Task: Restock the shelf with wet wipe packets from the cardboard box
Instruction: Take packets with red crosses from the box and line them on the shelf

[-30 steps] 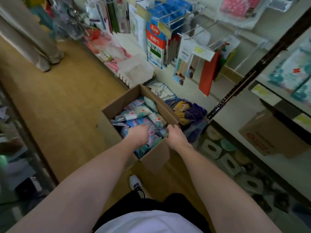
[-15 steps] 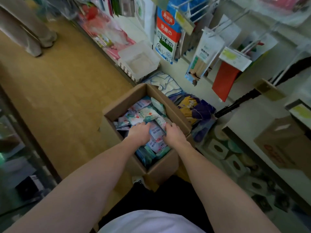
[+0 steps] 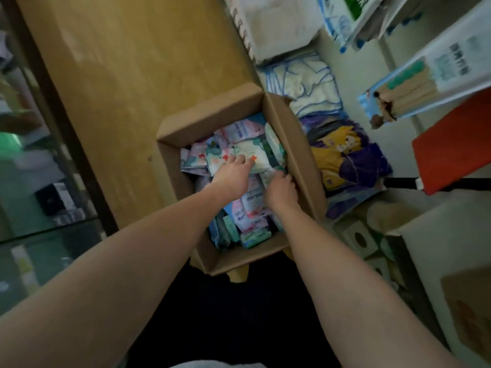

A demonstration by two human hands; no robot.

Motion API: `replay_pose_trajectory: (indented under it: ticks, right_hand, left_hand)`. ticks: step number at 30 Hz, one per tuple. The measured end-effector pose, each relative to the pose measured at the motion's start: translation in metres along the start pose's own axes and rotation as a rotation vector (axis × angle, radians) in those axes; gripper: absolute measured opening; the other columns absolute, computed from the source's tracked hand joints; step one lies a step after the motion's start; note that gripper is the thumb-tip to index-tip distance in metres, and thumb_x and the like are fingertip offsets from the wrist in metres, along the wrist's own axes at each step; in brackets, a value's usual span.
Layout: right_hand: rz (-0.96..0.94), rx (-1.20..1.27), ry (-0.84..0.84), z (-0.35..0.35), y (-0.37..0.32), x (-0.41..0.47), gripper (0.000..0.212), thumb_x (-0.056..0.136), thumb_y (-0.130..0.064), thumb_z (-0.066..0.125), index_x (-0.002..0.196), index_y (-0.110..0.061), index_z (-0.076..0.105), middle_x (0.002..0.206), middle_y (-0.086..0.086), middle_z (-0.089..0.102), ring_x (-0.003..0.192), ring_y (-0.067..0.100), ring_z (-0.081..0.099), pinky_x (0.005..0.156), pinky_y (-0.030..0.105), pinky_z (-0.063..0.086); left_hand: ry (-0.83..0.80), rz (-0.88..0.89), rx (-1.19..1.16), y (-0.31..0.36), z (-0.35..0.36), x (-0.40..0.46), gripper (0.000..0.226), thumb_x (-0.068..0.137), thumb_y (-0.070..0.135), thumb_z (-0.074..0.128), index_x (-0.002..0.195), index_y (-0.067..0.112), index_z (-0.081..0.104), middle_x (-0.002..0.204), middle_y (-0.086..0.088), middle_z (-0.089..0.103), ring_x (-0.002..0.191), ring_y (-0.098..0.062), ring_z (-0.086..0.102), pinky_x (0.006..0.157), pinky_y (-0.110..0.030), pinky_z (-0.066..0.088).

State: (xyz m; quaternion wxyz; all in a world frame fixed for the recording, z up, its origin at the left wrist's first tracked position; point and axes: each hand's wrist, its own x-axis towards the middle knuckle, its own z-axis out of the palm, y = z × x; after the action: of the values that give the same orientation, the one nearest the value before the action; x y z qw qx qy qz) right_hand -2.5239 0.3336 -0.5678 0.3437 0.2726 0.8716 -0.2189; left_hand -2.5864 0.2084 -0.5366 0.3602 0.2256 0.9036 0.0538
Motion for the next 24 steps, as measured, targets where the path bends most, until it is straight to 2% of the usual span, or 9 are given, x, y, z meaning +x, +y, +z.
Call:
replay_pose_trajectory:
  ticks: [2,5,9,13,15,17,19,21,24]
  right_hand:
    - [0.019,-0.010,0.010,0.006,-0.002,0.008,0.037,0.106,-0.022,0.037,0.140,-0.009,0.036,0.140,0.021,0.042,0.122,0.040,0.048,0.095,0.048,0.043]
    - [0.047,-0.040,-0.036,0.014,-0.005,0.019,0.042,0.105,-0.018,0.034,0.147,-0.012,0.029,0.147,0.025,0.033,0.129,0.042,0.040,0.101,0.050,0.039]
    - [0.050,-0.033,-0.100,0.014,-0.003,0.023,0.052,0.101,-0.017,0.046,0.149,-0.018,0.026,0.152,0.025,0.026,0.136,0.044,0.031,0.108,0.049,0.032]
    - [0.000,0.014,-0.179,0.013,0.005,0.023,0.074,0.095,-0.016,0.057,0.155,-0.022,0.014,0.157,0.020,0.021,0.143,0.043,0.021,0.116,0.050,0.023]
    - [-0.018,0.027,-0.166,0.013,0.010,0.023,0.076,0.092,-0.012,0.058,0.154,-0.022,0.014,0.156,0.020,0.024,0.144,0.042,0.021,0.117,0.050,0.023]
    - [-0.040,0.022,-0.123,0.013,0.013,0.021,0.073,0.090,-0.011,0.060,0.150,-0.023,0.020,0.151,0.021,0.031,0.140,0.042,0.028,0.115,0.049,0.027]
    - [-0.041,0.004,-0.067,0.016,0.013,0.017,0.073,0.087,-0.016,0.068,0.145,-0.020,0.024,0.143,0.021,0.040,0.133,0.040,0.039,0.110,0.047,0.035]
    - [-0.018,-0.003,-0.031,0.018,0.012,0.013,0.085,0.079,-0.025,0.081,0.142,-0.014,0.026,0.141,0.020,0.045,0.130,0.036,0.044,0.107,0.042,0.038]
    - [-0.011,-0.042,-0.093,0.017,0.011,0.010,0.099,0.071,-0.040,0.087,0.145,-0.007,0.029,0.150,0.018,0.036,0.141,0.033,0.032,0.113,0.039,0.031]
  left_hand:
    - [-0.015,-0.008,0.028,0.003,0.003,0.010,0.059,0.090,-0.002,0.048,0.144,0.013,0.032,0.139,-0.015,0.038,0.124,-0.039,0.036,0.098,-0.049,0.039]
    - [-0.076,-0.013,0.085,0.007,0.004,0.025,0.073,0.088,-0.003,0.056,0.148,0.024,0.025,0.144,-0.013,0.028,0.126,-0.041,0.035,0.101,-0.052,0.036]
    - [-0.173,0.046,0.210,0.008,-0.003,0.041,0.086,0.091,0.000,0.053,0.154,0.038,0.010,0.161,-0.008,0.003,0.133,-0.044,0.032,0.106,-0.057,0.032]
    - [-0.242,0.087,0.355,0.014,-0.014,0.054,0.084,0.095,0.001,0.045,0.153,0.047,0.005,0.163,0.000,-0.014,0.119,-0.036,0.052,0.088,-0.047,0.041]
    - [-0.249,0.100,0.427,0.019,-0.015,0.057,0.074,0.098,0.009,0.045,0.151,0.048,0.014,0.164,0.000,-0.011,0.121,-0.035,0.050,0.090,-0.044,0.039]
    - [-0.230,0.114,0.505,0.023,-0.016,0.057,0.066,0.097,0.017,0.050,0.149,0.046,0.023,0.164,-0.003,-0.001,0.128,-0.036,0.043,0.099,-0.050,0.036]
    - [-0.188,0.130,0.588,0.024,-0.019,0.056,0.062,0.094,0.027,0.057,0.147,0.043,0.028,0.161,-0.006,0.011,0.134,-0.037,0.035,0.105,-0.054,0.031]
    - [-0.124,0.157,0.645,0.024,-0.022,0.055,0.063,0.092,0.030,0.060,0.147,0.038,0.029,0.158,-0.009,0.018,0.140,-0.037,0.023,0.110,-0.054,0.026]
    - [-0.027,0.148,0.656,0.023,-0.026,0.052,0.065,0.093,0.023,0.057,0.148,0.023,0.024,0.155,-0.010,0.025,0.144,-0.036,0.014,0.113,-0.056,0.019]
